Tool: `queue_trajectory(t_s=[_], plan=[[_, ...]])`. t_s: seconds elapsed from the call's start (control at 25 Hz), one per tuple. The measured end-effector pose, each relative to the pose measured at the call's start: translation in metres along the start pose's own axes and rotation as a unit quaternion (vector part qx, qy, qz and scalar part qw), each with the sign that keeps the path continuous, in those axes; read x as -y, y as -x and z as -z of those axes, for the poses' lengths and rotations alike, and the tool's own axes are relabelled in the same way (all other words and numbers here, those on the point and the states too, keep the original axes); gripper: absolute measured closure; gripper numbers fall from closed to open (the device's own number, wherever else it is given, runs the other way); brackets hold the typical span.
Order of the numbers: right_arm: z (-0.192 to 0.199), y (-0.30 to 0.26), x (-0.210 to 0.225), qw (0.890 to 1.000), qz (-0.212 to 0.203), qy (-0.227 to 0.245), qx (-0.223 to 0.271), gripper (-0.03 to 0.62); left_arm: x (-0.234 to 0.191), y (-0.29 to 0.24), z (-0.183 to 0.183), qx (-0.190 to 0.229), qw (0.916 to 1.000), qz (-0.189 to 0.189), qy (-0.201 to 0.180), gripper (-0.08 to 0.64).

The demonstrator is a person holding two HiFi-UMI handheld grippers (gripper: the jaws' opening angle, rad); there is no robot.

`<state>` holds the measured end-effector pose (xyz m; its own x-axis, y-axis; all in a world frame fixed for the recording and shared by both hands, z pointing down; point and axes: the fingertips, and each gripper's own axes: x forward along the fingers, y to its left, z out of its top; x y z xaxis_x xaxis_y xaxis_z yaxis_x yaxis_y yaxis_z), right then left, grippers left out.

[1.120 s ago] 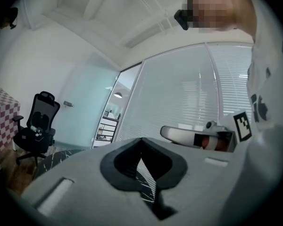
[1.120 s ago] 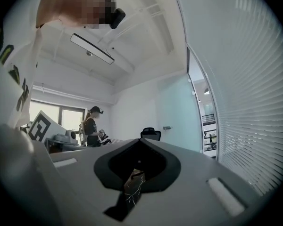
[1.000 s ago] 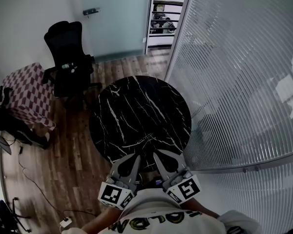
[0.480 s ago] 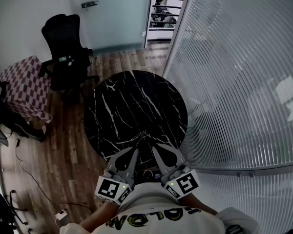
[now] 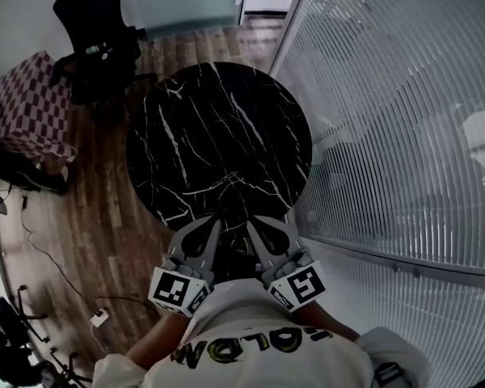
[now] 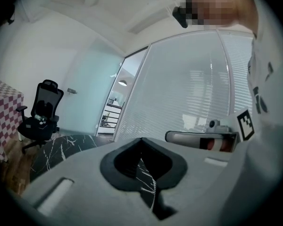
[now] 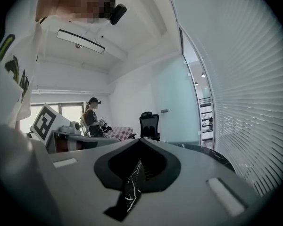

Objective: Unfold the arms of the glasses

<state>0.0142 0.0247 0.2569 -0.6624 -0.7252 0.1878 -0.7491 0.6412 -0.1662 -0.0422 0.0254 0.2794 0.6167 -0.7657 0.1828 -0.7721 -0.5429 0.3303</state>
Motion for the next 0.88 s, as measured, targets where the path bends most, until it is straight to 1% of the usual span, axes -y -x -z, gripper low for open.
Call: queue_trajectory(t_s=[0.08,0.2,0.56,0.68,0.88], plan=[[0.004,-0.001,0.003,1.000,-0.002,0.000,-0.006,0.591,-0.002,-0.002,0.005,-0.008,1.0000,-0.002,-0.001,0.557],[0.014,-0.005,0.007,1.000,-0.007,0.007,-0.020,0.591,-0.004,-0.009,0.014,-0.018,0.9998,0.007,-0.007,0.557],[0.046,-0.032,0.022,0.998,-0.034,0.038,-0.048,0.591,-0.029,-0.040,0.041,-0.056,0.9971,0.006,-0.050,0.557],[0.055,-0.041,0.029,0.997,-0.037,0.043,-0.054,0.591,-0.036,-0.051,0.052,-0.064,0.9967,0.006,-0.049,0.557],[0.080,-0.055,0.048,0.995,-0.043,0.046,-0.077,0.591,-0.052,-0.067,0.082,-0.090,0.9937,0.004,-0.067,0.555]])
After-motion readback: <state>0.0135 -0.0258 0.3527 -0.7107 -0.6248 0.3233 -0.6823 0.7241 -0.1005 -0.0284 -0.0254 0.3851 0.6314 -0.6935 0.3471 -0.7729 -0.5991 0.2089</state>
